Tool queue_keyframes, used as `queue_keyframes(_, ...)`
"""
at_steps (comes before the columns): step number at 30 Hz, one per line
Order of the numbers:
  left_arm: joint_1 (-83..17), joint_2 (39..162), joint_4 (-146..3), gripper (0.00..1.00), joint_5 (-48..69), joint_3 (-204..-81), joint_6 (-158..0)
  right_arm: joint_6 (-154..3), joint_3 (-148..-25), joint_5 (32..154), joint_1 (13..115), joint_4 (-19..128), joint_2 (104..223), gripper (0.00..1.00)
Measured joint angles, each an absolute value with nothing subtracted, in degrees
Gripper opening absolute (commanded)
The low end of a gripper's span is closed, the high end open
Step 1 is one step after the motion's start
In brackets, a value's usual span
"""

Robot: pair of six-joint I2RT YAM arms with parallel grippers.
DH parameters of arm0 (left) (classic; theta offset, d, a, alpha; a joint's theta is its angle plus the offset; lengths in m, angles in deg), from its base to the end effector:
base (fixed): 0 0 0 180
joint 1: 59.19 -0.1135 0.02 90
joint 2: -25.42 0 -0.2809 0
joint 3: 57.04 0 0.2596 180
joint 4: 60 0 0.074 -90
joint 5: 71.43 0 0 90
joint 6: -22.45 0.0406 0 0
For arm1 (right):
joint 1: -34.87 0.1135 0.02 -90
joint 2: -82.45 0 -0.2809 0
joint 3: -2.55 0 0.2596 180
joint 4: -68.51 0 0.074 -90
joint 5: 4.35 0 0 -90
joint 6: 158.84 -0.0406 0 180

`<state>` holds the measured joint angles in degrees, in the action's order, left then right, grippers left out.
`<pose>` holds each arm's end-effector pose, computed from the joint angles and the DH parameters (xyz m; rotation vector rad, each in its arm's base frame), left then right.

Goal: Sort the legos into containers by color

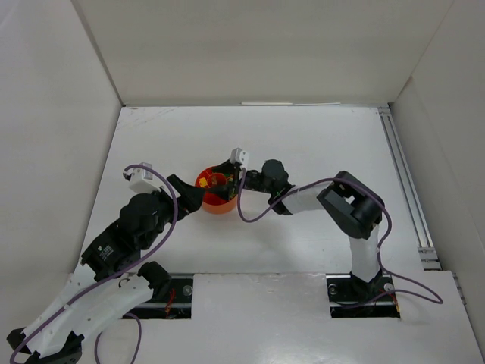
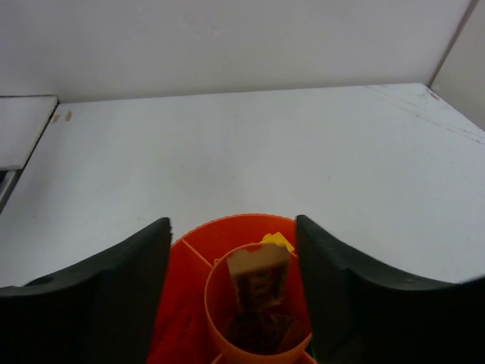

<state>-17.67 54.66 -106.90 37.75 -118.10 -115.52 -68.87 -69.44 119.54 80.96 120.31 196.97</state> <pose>0.0867 -0.0589 0.3584 -0.3483 1.8607 -0.7873 0.2848 0.3285 0.2109 -1.0371 1.1219 1.0659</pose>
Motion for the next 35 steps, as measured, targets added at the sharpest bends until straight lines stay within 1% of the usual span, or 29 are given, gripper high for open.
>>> queue_keyframes(2, -17.67, 54.66, -106.92, 1.00, 37.86, -118.10, -115.54, -68.94, -68.79, 119.69, 80.96, 120.16, 196.42, 0.82)
queue_keyframes(3, -17.67, 54.66, -106.92, 1.00, 38.06, -118.10, -115.54, -68.94, -68.46, 119.69, 80.81, 120.03, 195.96, 0.99)
queue_keyframes(8, -17.67, 55.33, -107.27, 1.00, 39.91, -118.45, -115.96, -69.11, -67.43, 119.85, 79.01, 117.45, 190.39, 1.00)
queue_keyframes(11, -17.67, 57.32, -107.53, 1.00, 42.80, -119.41, -117.03, -68.96, -67.78, 117.90, 76.94, 110.85, 184.14, 1.00)
queue_keyframes(14, -17.69, 62.02, -107.93, 1.00, 45.75, -121.45, -117.77, -68.96, -68.26, 114.12, 73.90, 101.88, 177.38, 1.00)
queue_keyframes(18, -17.85, 72.05, -109.22, 1.00, 49.51, -126.47, -118.27, -68.50, -67.30, 104.41, 68.37, 87.52, 167.18, 1.00)
queue_keyframes(22, -19.57, 79.64, -107.56, 1.00, 51.21, -129.88, -116.04, -67.67, -65.51, 90.45, 64.52, 71.70, 157.19, 1.00)
queue_keyframes(27, -28.66, 80.97, -101.90, 1.00, 46.93, -130.01, -111.85, -67.63, -58.78, 79.93, 63.39, 58.21, 145.91, 1.00)
queue_keyframes(31, -37.23, 82.94, -98.40, 1.00, 41.95, -130.01, -109.40, -67.87, -53.68, 75.08, 62.45, 52.66, 139.85, 1.00)
queue_keyframes(35, -38.22, 84.51, -97.42, 1.00, 39.56, -130.01, -108.17, -68.20, -52.33, 72.74, 60.92, 48.99, 137.38, 1.00)
